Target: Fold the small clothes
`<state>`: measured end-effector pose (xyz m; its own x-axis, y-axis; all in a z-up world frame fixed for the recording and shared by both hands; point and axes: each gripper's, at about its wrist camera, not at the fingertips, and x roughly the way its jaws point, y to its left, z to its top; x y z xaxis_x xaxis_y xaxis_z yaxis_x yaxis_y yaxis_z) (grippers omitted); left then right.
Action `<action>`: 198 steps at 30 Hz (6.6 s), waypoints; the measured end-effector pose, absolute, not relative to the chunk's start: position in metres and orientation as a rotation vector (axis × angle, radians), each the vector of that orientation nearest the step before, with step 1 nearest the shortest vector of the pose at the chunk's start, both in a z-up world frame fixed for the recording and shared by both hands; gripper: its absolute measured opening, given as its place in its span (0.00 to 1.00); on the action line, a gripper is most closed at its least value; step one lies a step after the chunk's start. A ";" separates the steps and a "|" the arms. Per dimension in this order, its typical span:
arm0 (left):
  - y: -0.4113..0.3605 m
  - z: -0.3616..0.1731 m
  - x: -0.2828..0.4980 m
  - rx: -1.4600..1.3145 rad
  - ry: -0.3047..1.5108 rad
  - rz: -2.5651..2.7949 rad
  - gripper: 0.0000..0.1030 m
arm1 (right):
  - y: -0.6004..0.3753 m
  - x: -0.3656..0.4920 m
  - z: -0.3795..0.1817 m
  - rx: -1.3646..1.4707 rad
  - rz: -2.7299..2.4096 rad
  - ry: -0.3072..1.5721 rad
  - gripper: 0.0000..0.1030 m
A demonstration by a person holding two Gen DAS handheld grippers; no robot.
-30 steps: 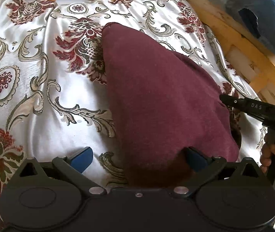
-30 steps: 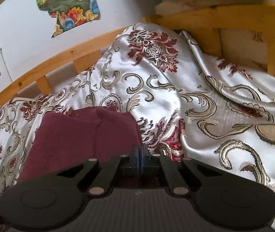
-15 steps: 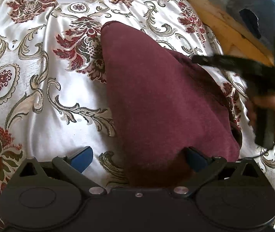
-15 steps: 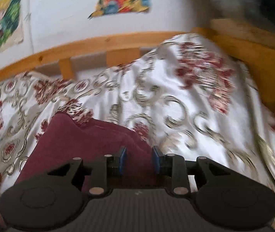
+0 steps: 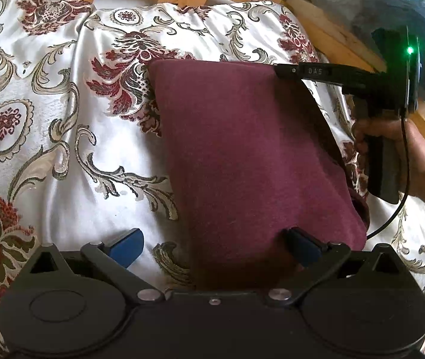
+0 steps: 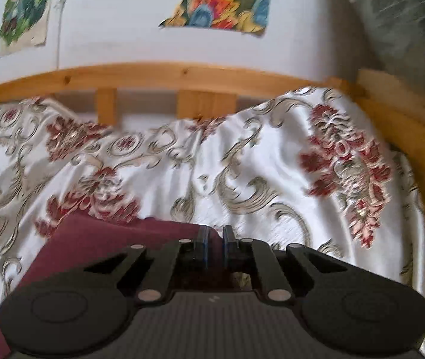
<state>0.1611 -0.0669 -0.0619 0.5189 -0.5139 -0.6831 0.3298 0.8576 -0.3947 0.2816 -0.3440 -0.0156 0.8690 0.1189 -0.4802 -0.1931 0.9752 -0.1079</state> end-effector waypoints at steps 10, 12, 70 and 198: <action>-0.067 -0.064 0.163 -0.228 0.907 -0.517 0.99 | -0.368 0.275 -0.030 -0.028 0.170 0.553 0.60; -0.067 -0.065 0.164 -0.235 0.911 -0.519 0.99 | -0.381 0.263 -0.027 0.043 0.205 0.542 0.70; -0.064 -0.072 0.174 -0.321 0.943 -0.598 0.95 | -0.396 0.288 -0.063 0.323 0.281 0.702 0.63; 0.060 -0.028 0.248 -0.343 0.765 -0.146 0.85 | -0.169 0.431 0.023 -0.103 0.390 0.518 0.70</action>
